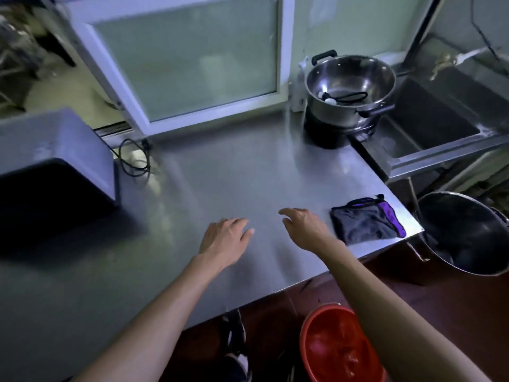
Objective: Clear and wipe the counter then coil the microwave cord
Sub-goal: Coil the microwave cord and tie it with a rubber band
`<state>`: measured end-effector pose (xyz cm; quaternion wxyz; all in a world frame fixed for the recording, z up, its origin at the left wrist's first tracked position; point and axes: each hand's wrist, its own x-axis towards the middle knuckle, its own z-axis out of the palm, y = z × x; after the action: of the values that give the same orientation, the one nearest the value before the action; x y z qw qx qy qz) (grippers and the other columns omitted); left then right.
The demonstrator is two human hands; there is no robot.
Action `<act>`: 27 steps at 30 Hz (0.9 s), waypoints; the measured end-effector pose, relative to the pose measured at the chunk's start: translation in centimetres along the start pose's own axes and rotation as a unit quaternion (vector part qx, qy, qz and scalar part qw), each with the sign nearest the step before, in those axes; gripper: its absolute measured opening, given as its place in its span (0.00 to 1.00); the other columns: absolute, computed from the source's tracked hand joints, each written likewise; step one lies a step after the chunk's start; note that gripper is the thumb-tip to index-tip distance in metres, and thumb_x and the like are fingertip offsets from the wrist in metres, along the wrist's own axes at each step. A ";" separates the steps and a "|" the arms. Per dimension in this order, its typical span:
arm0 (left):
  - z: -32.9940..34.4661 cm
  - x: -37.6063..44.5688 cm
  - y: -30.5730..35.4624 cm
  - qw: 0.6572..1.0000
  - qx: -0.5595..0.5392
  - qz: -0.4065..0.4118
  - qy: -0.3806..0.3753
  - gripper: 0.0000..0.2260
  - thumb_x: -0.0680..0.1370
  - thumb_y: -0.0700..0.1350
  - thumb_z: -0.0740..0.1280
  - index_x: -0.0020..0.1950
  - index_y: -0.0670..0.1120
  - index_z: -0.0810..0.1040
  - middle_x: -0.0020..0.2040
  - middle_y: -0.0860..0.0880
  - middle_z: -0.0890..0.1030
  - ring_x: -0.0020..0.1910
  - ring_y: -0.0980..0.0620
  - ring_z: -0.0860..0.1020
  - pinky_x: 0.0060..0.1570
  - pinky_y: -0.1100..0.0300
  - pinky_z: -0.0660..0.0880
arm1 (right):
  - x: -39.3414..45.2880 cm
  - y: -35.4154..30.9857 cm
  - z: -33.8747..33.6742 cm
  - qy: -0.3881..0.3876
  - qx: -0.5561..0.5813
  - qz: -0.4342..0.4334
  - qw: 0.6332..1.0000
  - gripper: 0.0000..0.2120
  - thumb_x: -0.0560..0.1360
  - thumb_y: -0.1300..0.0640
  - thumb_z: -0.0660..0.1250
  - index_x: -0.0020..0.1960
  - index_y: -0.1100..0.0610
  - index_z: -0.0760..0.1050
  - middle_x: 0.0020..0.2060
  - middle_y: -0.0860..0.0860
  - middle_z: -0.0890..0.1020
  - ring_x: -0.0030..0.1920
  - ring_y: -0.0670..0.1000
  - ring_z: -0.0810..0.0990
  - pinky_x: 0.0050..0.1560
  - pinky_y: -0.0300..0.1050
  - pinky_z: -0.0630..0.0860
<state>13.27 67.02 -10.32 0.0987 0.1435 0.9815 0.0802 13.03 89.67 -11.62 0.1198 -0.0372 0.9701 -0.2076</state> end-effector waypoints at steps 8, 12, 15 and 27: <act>-1.3 -4.0 -10.0 0.993 -0.040 -0.102 0.050 0.18 0.81 0.58 0.59 0.66 0.50 0.76 0.63 0.48 0.80 0.60 0.43 0.78 0.56 0.51 0.75 | 4.4 -10.0 3.5 -0.054 0.005 -0.084 0.995 0.17 0.83 0.51 0.58 0.71 0.49 0.72 0.65 0.54 0.79 0.62 0.58 0.79 0.60 0.50 0.75; -1.3 -4.8 -15.2 0.987 -0.062 -0.140 0.050 0.19 0.81 0.58 0.58 0.67 0.51 0.75 0.62 0.49 0.80 0.59 0.43 0.78 0.55 0.51 0.76 | 6.6 -14.7 5.5 -0.079 -0.007 -0.100 0.992 0.17 0.84 0.50 0.57 0.71 0.49 0.72 0.66 0.54 0.79 0.62 0.58 0.79 0.59 0.49 0.74; -1.4 -4.7 -19.2 0.983 -0.078 -0.159 0.049 0.20 0.81 0.59 0.57 0.68 0.52 0.74 0.64 0.50 0.79 0.61 0.44 0.78 0.55 0.51 0.75 | 8.5 -17.9 6.7 -0.095 -0.029 -0.105 0.990 0.18 0.84 0.50 0.56 0.72 0.49 0.71 0.66 0.53 0.78 0.62 0.57 0.79 0.59 0.49 0.74; -2.9 -0.4 -32.2 0.969 -0.158 -0.168 0.091 0.20 0.81 0.57 0.59 0.69 0.50 0.73 0.67 0.50 0.76 0.63 0.44 0.75 0.57 0.49 0.75 | 16.8 -28.5 10.5 -0.108 0.004 -0.053 0.993 0.17 0.83 0.50 0.59 0.71 0.48 0.72 0.64 0.51 0.80 0.62 0.55 0.79 0.61 0.51 0.76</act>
<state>4.39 36.03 -13.39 0.0425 -0.0487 0.9712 0.2294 -0.02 57.57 -12.80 0.2130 -0.1102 0.9473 -0.2126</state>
